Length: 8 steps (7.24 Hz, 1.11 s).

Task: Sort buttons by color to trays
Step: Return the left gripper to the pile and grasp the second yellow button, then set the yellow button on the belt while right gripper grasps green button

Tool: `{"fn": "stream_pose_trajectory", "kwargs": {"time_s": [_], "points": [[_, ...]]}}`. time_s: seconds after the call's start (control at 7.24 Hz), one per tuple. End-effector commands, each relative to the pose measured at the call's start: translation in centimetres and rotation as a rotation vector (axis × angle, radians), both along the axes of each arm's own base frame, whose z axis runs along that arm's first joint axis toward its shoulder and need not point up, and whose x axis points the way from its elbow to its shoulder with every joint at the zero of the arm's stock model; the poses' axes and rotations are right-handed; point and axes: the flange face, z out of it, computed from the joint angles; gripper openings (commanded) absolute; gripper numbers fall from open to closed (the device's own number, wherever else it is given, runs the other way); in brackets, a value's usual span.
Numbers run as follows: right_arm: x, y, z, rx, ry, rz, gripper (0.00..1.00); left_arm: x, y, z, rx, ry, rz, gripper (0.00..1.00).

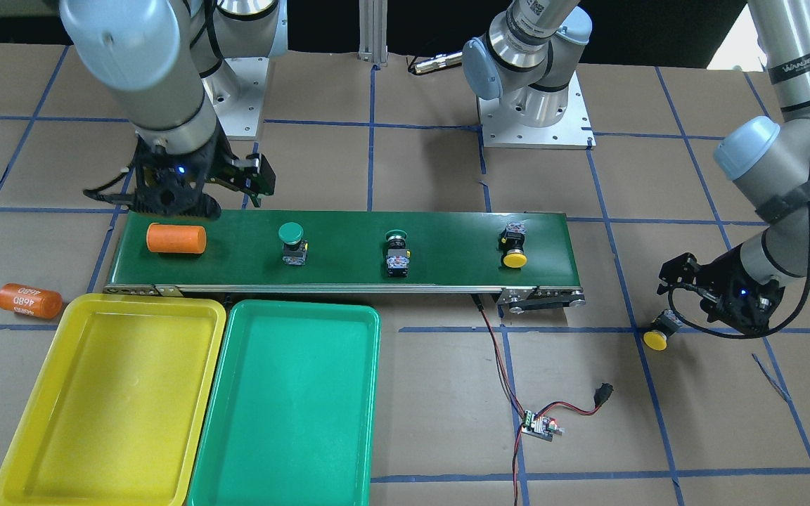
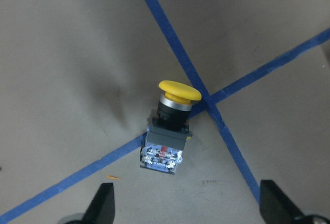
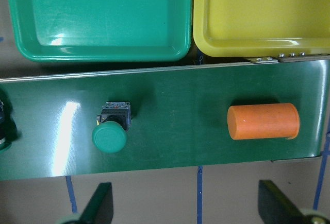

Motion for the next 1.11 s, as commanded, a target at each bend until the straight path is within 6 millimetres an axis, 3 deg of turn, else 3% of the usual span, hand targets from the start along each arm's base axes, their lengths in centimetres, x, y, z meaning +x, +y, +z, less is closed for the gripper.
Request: {"fn": "stream_pose_trajectory", "kwargs": {"time_s": [0.0,0.14,0.28,0.41,0.55,0.69,0.83,0.97], "points": [[0.7,0.3,-5.1,-0.049,-0.013,0.011,1.00,-0.2,0.3,-3.6,-0.012,0.001,-0.023,0.99],[2.0,0.6,-5.9,-0.077,-0.017,0.037,1.00,0.0,0.1,-4.4,-0.016,-0.001,-0.025,0.90],[2.3,1.2,-7.3,-0.056,-0.013,0.045,1.00,0.1,-0.1,-4.5,-0.018,-0.002,-0.026,0.66],[2.2,1.9,-8.9,-0.057,-0.015,0.047,1.00,0.3,-0.3,-4.4,-0.021,-0.003,-0.028,0.40],[2.1,2.6,-10.1,-0.079,-0.018,0.049,1.00,0.3,-0.4,-4.2,-0.029,-0.007,-0.029,0.00],[1.9,3.1,-10.9,-0.075,-0.018,0.052,1.00,0.3,-0.5,-3.4,-0.042,-0.015,-0.016,0.00],[1.9,3.5,-11.2,-0.068,-0.018,0.054,0.88,-1.0,-0.7,-1.3,-0.057,-0.037,0.008,0.00],[1.9,3.5,-11.2,-0.067,-0.019,0.055,0.56,-2.2,-0.4,1.0,-0.062,-0.050,0.158,0.00]]}}
